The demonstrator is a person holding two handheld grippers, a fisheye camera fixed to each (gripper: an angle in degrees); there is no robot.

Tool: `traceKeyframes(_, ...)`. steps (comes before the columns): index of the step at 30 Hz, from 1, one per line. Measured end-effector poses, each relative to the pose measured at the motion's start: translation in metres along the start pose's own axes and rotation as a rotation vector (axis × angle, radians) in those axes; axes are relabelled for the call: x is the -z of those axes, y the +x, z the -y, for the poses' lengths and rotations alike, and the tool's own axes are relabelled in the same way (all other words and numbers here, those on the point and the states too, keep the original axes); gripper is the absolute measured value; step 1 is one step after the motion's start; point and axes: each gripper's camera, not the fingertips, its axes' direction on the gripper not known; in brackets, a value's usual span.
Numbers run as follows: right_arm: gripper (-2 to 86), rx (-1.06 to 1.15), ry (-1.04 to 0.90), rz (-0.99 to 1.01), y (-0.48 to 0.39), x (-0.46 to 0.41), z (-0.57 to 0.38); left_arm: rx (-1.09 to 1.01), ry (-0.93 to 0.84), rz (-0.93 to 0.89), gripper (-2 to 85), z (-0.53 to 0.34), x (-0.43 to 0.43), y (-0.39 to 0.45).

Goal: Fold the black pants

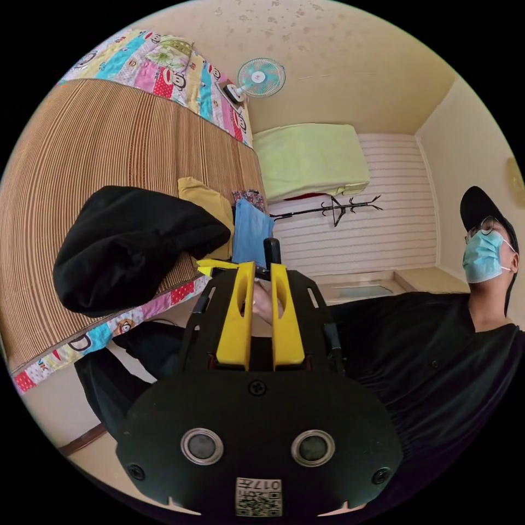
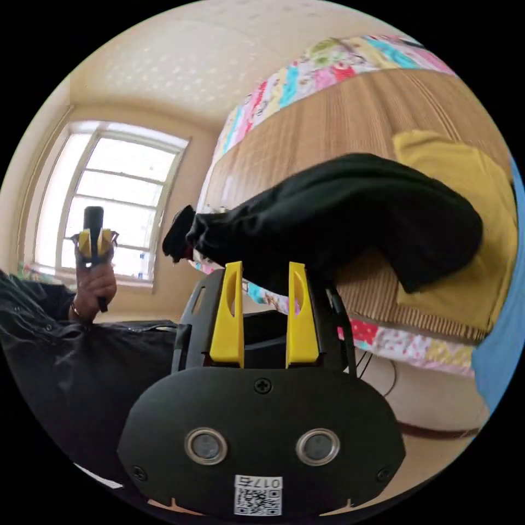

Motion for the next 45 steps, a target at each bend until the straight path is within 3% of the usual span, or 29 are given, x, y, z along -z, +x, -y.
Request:
traceKeyframes(2,16.6,-0.247,0.171,0.033,0.070,0.044,-0.013,0.008,-0.022,-0.021,5.4,0.008,-0.018,-0.005)
traceKeyframes(4,18.1,-0.327,0.272,0.069,0.105,0.069,-0.014,0.003,-0.046,-0.016,5.5,0.014,-0.031,-0.006)
traceKeyframes(7,19.0,-0.301,0.360,0.037,0.132,0.091,0.011,-0.014,-0.076,0.003,5.6,0.022,-0.052,-0.004)
traceKeyframes(9,17.2,-0.234,0.300,0.079,0.147,0.084,0.039,-0.026,-0.088,0.009,5.7,0.025,-0.063,0.000)
traceKeyframes(12,7.2,-0.099,0.184,0.328,0.149,0.063,0.084,-0.057,-0.107,0.030,5.8,0.027,-0.081,0.009)
traceKeyframes(14,3.0,0.124,0.285,0.429,0.085,0.078,0.104,-0.115,-0.119,0.086,6.3,0.027,-0.089,0.022)
traceKeyframes(19,2.1,0.465,0.334,0.491,-0.084,0.093,0.131,-0.250,-0.082,0.315,13.4,0.023,-0.094,0.062)
traceKeyframes(24,1.6,0.801,0.284,0.596,-0.226,0.112,0.134,-0.350,0.218,0.759,20.4,-0.002,-0.063,0.134)
traceKeyframes(29,1.3,1.052,0.298,0.608,-0.348,0.130,0.105,-0.431,0.511,0.971,13.7,-0.048,-0.011,0.197)
traceKeyframes(33,1.1,1.124,0.393,0.650,-0.388,0.163,0.087,-0.572,0.729,0.872,13.9,-0.106,0.038,0.246)
traceKeyframes(35,1.0,1.170,0.478,0.534,-0.420,0.184,0.067,-0.659,0.809,0.903,16.2,-0.143,0.049,0.286)
traceKeyframes(38,1.0,1.240,0.451,0.436,-0.457,0.193,0.050,-0.824,0.914,0.933,14.5,-0.190,0.051,0.332)
traceKeyframes(43,1.4,1.363,0.381,0.370,-0.514,0.182,0.005,-0.826,0.617,0.945,16.9,-0.151,0.026,0.365)
traceKeyframes(45,1.8,1.356,0.441,0.239,-0.532,0.184,-0.014,-0.827,0.690,0.959,14.3,-0.149,0.025,0.367)
